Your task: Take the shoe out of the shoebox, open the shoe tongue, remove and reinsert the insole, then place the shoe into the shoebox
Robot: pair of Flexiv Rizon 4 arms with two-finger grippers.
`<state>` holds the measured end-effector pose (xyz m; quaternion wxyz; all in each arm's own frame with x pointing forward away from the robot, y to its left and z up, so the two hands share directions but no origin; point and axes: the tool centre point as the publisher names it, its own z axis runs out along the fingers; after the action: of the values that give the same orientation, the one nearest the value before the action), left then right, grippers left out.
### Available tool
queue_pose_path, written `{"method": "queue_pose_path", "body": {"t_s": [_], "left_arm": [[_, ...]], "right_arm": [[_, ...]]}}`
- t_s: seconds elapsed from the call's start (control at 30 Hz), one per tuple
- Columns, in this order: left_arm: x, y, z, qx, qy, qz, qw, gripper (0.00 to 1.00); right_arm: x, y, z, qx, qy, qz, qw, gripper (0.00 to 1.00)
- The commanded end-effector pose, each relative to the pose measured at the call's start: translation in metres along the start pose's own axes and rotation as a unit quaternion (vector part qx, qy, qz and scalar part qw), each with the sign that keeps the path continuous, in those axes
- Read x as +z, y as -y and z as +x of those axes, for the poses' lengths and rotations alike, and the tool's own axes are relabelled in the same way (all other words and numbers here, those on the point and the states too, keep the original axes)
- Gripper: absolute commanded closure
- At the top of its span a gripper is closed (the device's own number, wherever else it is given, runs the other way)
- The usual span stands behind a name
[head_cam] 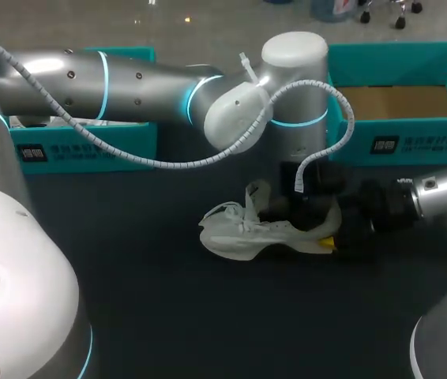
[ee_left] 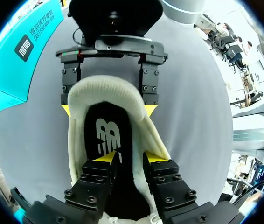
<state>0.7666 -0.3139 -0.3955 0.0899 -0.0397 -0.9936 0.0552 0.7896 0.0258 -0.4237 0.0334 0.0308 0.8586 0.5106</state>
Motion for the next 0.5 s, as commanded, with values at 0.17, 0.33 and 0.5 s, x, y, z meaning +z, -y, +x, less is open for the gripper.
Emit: {"method": "queue_pose_path", "body": {"t_s": [0.17,0.33,0.5], "left_arm": [[0.024,0.001,-0.005,-0.008,0.022,-0.029,0.999,0.62],[0.031,-0.001,-0.008,-0.022,0.053,-0.043,0.997,0.92],[0.03,-0.002,-0.01,-0.041,0.08,-0.043,0.995,1.0]], "right_arm": [[0.004,0.003,-0.002,0.001,0.001,0.001,1.0,1.0],[0.004,0.003,-0.002,0.001,0.001,0.001,1.0,1.0],[0.004,0.003,-0.002,0.001,0.001,0.001,1.0,1.0]]}}
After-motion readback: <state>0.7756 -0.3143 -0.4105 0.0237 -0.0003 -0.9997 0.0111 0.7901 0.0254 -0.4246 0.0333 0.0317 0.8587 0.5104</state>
